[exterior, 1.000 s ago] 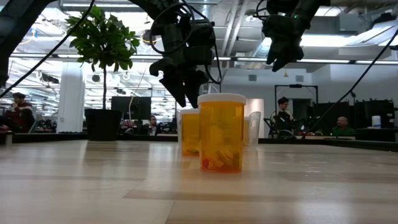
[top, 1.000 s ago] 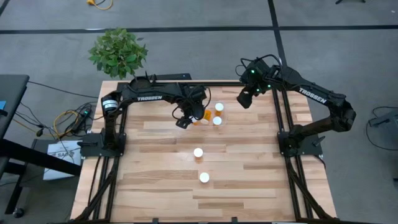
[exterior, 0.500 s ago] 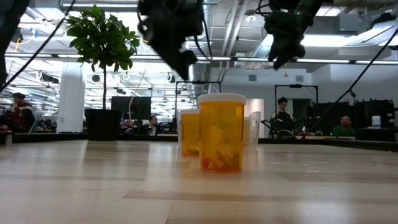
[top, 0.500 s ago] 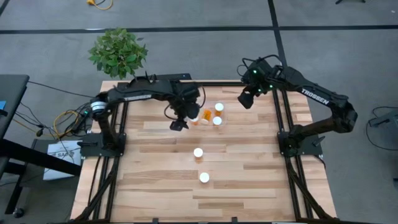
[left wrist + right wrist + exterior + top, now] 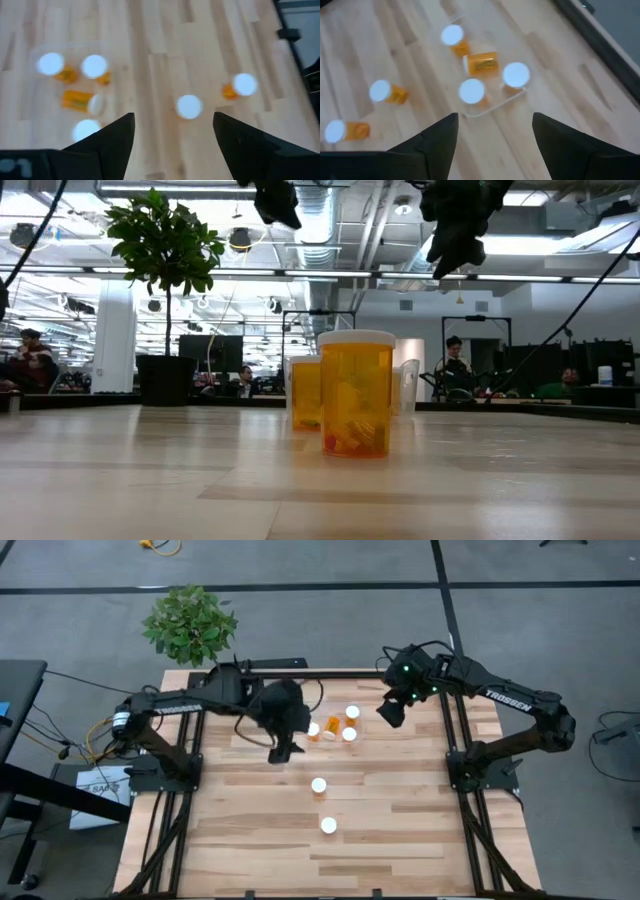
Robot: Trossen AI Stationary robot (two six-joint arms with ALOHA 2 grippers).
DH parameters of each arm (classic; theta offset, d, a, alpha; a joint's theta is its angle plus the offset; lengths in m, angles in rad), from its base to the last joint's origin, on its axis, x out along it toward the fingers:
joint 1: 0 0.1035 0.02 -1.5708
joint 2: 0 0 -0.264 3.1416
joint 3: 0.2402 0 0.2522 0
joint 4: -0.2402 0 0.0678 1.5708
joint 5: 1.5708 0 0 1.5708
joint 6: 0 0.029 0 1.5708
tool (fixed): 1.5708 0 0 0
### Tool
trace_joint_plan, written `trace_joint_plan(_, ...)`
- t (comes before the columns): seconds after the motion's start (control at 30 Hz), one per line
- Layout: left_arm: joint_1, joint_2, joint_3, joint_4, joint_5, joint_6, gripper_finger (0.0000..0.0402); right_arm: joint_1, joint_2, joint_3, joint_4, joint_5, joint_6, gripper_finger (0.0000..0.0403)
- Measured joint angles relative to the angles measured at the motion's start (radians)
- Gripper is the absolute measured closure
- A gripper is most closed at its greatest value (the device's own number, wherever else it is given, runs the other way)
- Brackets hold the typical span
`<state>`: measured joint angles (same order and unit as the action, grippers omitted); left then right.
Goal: Pick and place pill bottles into a basket
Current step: Put the orange pill bottle into the transparent bin
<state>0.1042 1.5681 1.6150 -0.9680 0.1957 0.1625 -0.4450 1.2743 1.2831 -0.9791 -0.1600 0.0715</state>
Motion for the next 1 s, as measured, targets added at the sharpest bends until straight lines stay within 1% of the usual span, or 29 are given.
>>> trace_joint_plan(0.13, -0.074, 0.003, -0.002, 0.014, -0.012, -0.098, 0.0143, 0.061, 0.000, 0.000, -0.001, 0.000, 0.007, 0.0153)
trace_joint_plan(0.23, -0.120, -0.009, -0.059, 0.080, -0.040, -0.179, 0.0143, 0.114, 0.000, 0.000, -0.017, 0.000, 0.008, 0.0153)
trace_joint_plan(0.33, -0.174, -0.054, -0.158, 0.201, -0.084, -0.271, 0.0143, 0.170, 0.000, 0.000, -0.031, 0.000, 0.027, 0.0153)
trace_joint_plan(0.5, -0.265, -0.178, -0.376, 0.470, -0.197, -0.415, 0.0143, 0.277, 0.000, 0.000, -0.034, 0.001, 0.110, 0.0153)
trace_joint_plan(0.57, -0.294, -0.235, -0.461, 0.551, -0.251, -0.453, 0.0143, 0.324, 0.000, 0.000, -0.027, 0.006, 0.160, 0.0153)
trace_joint_plan(0.63, -0.321, -0.295, -0.539, 0.600, -0.295, -0.472, 0.0143, 0.378, 0.000, 0.000, -0.007, 0.037, 0.215, 0.0153)
trace_joint_plan(0.67, -0.330, -0.324, -0.576, 0.619, -0.310, -0.475, 0.0143, 0.407, 0.000, 0.000, 0.008, 0.069, 0.248, 0.0153)
trace_joint_plan(0.77, -0.352, -0.417, -0.676, 0.664, -0.321, -0.480, 0.0143, 0.502, 0.000, 0.000, 0.062, 0.228, 0.360, 0.0153)
trace_joint_plan(0.93, -0.383, -0.609, -0.818, 0.735, -0.325, -0.431, 0.0143, 0.676, 0.006, 0.000, 0.157, 0.574, 0.546, 0.0153)
trace_joint_plan(1.0, -0.402, -0.688, -0.868, 0.758, -0.349, -0.419, 0.0143, 0.752, 0.016, 0.000, 0.177, 0.697, 0.592, 0.0153)
